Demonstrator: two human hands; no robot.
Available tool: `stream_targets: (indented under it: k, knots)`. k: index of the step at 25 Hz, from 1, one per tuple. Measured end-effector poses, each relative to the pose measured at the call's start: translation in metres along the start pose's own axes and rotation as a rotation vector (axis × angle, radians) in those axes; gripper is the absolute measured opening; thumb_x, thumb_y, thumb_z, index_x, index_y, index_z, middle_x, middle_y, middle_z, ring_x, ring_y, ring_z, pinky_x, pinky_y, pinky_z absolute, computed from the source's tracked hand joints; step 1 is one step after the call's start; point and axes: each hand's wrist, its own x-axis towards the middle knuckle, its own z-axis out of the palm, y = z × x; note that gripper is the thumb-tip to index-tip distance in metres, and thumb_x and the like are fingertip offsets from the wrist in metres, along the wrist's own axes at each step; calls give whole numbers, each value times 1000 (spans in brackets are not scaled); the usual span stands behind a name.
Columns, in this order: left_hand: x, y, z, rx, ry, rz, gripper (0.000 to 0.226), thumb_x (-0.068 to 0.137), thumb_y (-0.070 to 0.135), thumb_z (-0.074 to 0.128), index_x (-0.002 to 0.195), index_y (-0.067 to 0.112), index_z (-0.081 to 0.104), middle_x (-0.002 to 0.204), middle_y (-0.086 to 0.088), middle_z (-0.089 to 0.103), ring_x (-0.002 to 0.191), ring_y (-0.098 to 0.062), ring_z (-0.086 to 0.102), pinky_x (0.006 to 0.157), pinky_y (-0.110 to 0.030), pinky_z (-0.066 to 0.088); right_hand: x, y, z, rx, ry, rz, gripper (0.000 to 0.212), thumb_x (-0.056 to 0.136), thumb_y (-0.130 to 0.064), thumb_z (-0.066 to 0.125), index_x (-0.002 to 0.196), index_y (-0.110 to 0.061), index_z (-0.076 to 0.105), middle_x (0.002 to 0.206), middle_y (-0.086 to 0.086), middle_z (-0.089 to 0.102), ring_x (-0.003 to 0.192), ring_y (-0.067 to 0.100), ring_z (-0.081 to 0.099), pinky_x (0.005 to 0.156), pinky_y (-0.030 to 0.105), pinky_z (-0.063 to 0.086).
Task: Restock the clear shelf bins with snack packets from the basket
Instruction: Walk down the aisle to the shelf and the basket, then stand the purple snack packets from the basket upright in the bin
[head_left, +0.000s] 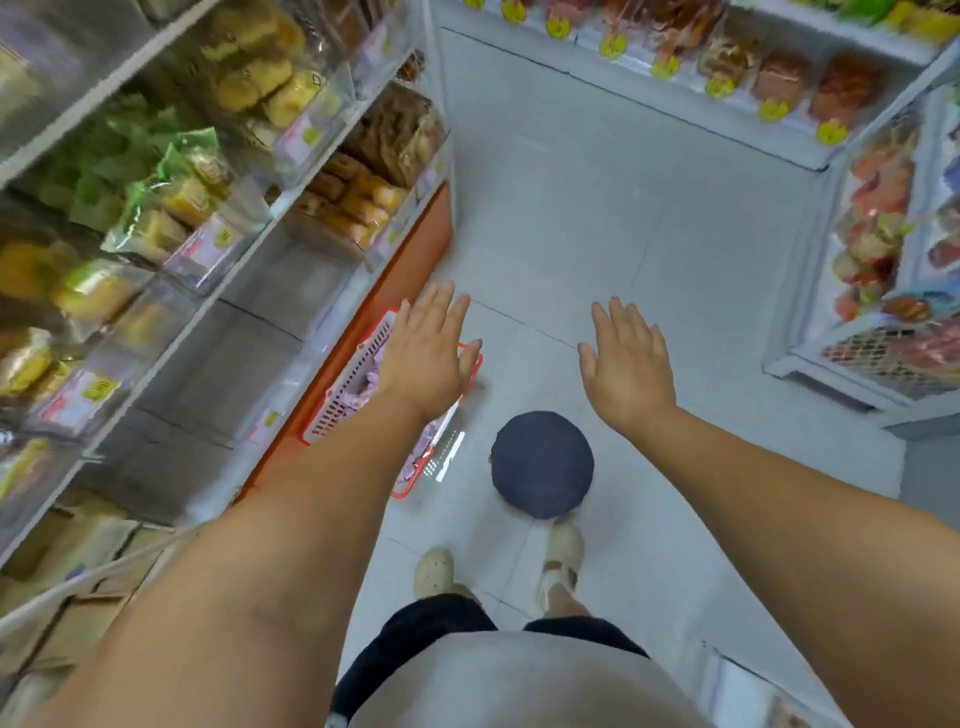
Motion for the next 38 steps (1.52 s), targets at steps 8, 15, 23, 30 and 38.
stream_targets:
  k: [8, 15, 23, 30, 38]
  knots:
    - [21, -30, 19, -112, 51, -435, 59, 101, 43, 29, 153, 17, 20, 161, -5, 12, 149, -20, 6, 120, -39, 0, 120, -52, 3, -148, -122, -420, 55, 103, -35, 27, 153, -15, 14, 161, 8, 11, 149, 26, 7, 120, 45, 7]
    - [22, -111, 19, -150, 32, -648, 58, 101, 42, 31, 152, 18, 19, 161, -5, 13, 149, -20, 7, 121, -40, 6, 181, -148, 19, -224, -183, -607, 55, 103, -34, 25, 153, -16, 13, 161, 8, 10, 149, 26, 6, 120, 44, 6]
    - [23, -158, 45, -144, -31, -924, 58, 101, 47, 27, 152, 20, 20, 161, -2, 14, 148, -19, 7, 121, -42, 6, 251, -242, 44, -333, -290, -927, 56, 103, -35, 24, 154, -17, 10, 162, 6, 8, 149, 23, 5, 120, 42, 5]
    - [49, -154, 106, -245, -133, -1173, 60, 102, 44, 21, 154, 21, 0, 162, 0, -6, 148, -19, -8, 121, -42, 0, 311, -284, 100, -511, -450, -1303, 57, 102, -35, 22, 155, -18, 6, 162, 5, 2, 150, 23, 1, 122, 41, 5]
    - [43, -210, 261, -332, -210, -1206, 61, 102, 42, 24, 154, 21, 0, 162, 0, -7, 148, -18, -12, 115, -36, -14, 340, -282, 264, -549, -583, -1298, 53, 103, -33, 24, 154, -25, 12, 162, 4, 5, 148, 27, 10, 120, 43, 14]
